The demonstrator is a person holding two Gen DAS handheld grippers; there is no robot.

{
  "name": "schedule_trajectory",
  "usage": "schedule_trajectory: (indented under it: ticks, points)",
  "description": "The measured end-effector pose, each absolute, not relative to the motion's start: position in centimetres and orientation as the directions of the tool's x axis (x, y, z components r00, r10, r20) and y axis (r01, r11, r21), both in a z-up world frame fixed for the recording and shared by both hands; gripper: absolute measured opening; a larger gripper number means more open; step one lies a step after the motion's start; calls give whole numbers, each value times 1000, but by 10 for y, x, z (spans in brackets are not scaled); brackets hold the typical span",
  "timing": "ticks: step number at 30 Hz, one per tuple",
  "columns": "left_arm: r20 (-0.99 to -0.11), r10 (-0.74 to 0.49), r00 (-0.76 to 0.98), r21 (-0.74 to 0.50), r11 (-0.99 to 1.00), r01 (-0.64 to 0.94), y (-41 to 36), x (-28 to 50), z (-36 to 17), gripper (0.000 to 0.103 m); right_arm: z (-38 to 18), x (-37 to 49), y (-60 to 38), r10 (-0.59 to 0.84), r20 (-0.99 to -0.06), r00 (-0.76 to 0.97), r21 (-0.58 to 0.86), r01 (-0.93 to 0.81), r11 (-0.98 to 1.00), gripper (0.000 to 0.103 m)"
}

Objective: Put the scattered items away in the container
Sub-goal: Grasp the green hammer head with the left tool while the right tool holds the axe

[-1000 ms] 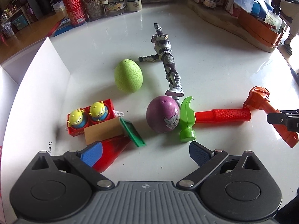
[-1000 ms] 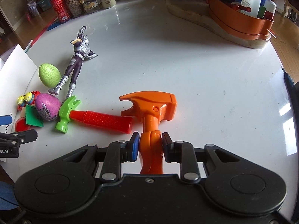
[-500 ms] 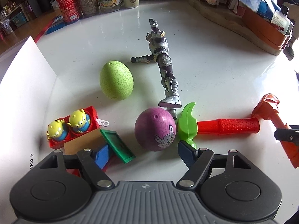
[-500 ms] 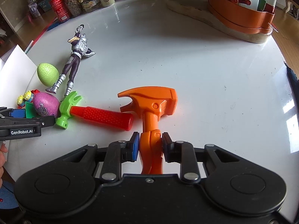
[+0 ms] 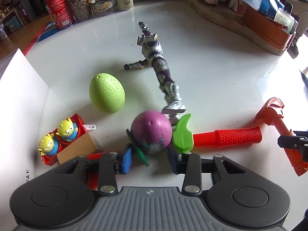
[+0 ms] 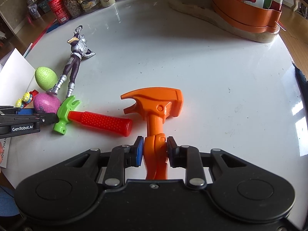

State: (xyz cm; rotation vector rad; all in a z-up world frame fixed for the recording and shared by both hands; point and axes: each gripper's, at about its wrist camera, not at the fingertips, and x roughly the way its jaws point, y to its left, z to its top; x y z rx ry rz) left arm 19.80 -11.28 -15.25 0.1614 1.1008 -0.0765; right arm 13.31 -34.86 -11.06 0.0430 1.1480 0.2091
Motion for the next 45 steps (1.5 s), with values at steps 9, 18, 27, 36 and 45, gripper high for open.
schedule_trajectory:
  ticks: [9, 18, 27, 36, 45]
  points:
    - [-885, -3, 465, 67, 989, 135, -108, 198, -150, 75, -111, 136, -345, 184, -905, 384, 138, -144, 980, 27]
    - [-869, 25, 495, 142, 970, 200, -140, 201, -140, 96, -112, 137, -344, 191, -907, 376, 147, -143, 979, 27]
    - [-917, 22, 398, 123, 965, 230, -149, 204, -175, 70, -110, 137, -346, 199, -904, 379, 158, -137, 978, 27]
    - [-929, -44, 368, 32, 980, 199, -141, 213, -172, 25, -109, 130, -347, 201, -902, 382, 161, -136, 978, 27]
    - [-915, -69, 396, 18, 977, 211, -134, 202, -152, 24, -106, 130, -350, 210, -899, 384, 170, -136, 976, 27]
